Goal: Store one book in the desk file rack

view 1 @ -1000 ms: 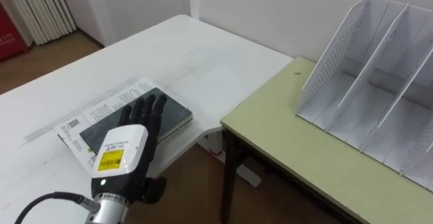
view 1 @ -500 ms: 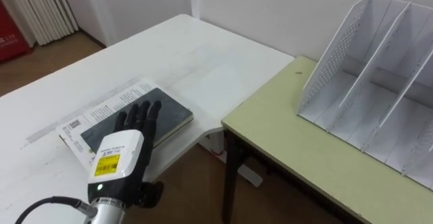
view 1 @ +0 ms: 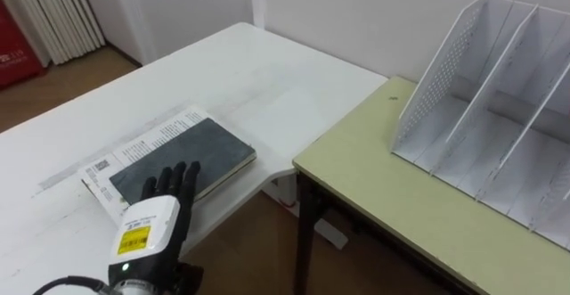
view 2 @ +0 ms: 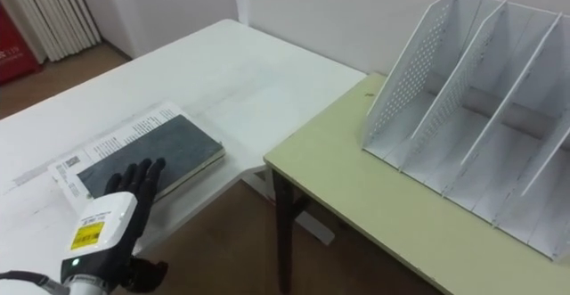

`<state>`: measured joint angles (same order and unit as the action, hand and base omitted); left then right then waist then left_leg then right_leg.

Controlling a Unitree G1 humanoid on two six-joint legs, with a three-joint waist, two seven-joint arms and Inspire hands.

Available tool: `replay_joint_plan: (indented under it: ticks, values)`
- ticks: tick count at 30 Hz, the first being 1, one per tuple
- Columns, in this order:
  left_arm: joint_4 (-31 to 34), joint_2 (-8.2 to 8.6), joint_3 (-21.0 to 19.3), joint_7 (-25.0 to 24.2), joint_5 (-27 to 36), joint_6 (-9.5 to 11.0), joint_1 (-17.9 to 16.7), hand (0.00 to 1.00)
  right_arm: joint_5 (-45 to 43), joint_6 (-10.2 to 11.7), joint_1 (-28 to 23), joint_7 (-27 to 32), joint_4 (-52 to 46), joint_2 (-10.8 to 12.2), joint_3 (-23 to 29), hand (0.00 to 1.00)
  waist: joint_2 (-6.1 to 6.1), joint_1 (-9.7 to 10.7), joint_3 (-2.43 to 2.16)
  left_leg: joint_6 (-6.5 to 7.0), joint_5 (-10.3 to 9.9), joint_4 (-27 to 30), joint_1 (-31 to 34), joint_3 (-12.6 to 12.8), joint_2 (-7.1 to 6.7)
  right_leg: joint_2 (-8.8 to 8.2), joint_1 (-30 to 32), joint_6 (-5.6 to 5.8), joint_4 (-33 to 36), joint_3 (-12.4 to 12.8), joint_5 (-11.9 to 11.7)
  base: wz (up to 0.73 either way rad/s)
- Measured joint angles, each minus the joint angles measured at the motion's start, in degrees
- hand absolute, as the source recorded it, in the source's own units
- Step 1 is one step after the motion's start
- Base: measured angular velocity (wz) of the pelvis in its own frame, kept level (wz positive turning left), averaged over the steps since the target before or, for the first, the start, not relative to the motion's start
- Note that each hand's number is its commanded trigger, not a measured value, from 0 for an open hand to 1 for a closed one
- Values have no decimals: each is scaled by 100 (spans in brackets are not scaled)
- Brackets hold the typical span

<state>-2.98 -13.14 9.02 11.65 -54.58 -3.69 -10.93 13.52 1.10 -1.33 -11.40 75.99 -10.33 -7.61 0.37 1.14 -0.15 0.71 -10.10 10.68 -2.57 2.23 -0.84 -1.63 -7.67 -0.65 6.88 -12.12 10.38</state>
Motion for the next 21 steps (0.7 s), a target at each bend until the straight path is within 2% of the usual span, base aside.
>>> replay_joint_plan:
  ticks: [2, 5, 6, 7, 8, 15, 18, 21]
  values:
    - [-132, 9, 0, 0, -10, -1, 2, 0, -9, -9, -9, -2, -40, -1, 4, 0, -18, 11, 20, 0, 0, -11, -20, -7, -5, 0, -45, 1, -12, 17, 1, 0]
    - [-191, 61, 0, -6, -9, -43, 11, 0, -9, -105, -45, -1, -127, -40, 58, 0, 21, 18, 14, 0, 0, -17, -50, 0, -10, -1, -40, 2, -13, 41, 1, 0]
    - [-204, 80, 0, -10, -9, -74, 10, 30, -7, -139, -61, 0, -185, -44, 109, 0, 29, 16, 11, 0, 0, -17, -62, 4, -9, 0, -50, 2, -13, 43, 1, 0]
    - [-204, 88, 0, -14, -9, -93, 10, 53, -9, -148, -77, -1, -218, -44, 131, 0, 30, 17, 10, 0, 0, -17, -67, 10, -8, 1, -53, 2, -13, 43, 2, 0]
    - [-203, 92, 0, -26, -10, -116, 10, 100, -17, -171, -93, -5, -256, -43, 171, 0, 31, 19, 9, 0, 0, -16, -72, 17, -5, 3, -54, 1, -13, 46, 2, 0]
    - [-145, 92, -190, 60, -8, -135, 121, 100, -38, -255, -152, -41, -344, -43, 216, 0, -2, 19, -21, 1, 0, -15, -123, 24, -10, -4, -98, 3, -9, 43, 4, 0]
    - [-146, 93, -281, 121, -13, -266, 285, 100, -40, -371, -205, 1, -469, -44, 221, 0, -11, 24, -25, 1, 0, -21, -191, 19, -21, -12, -148, 13, -10, 83, 30, -1]
    - [-101, 93, -334, 175, -17, -274, 277, 100, -60, -402, -279, 21, -616, -44, 220, 0, -29, 13, -37, 2, 1, -23, -208, 16, -22, -13, -150, 13, -1, 90, 38, -1]
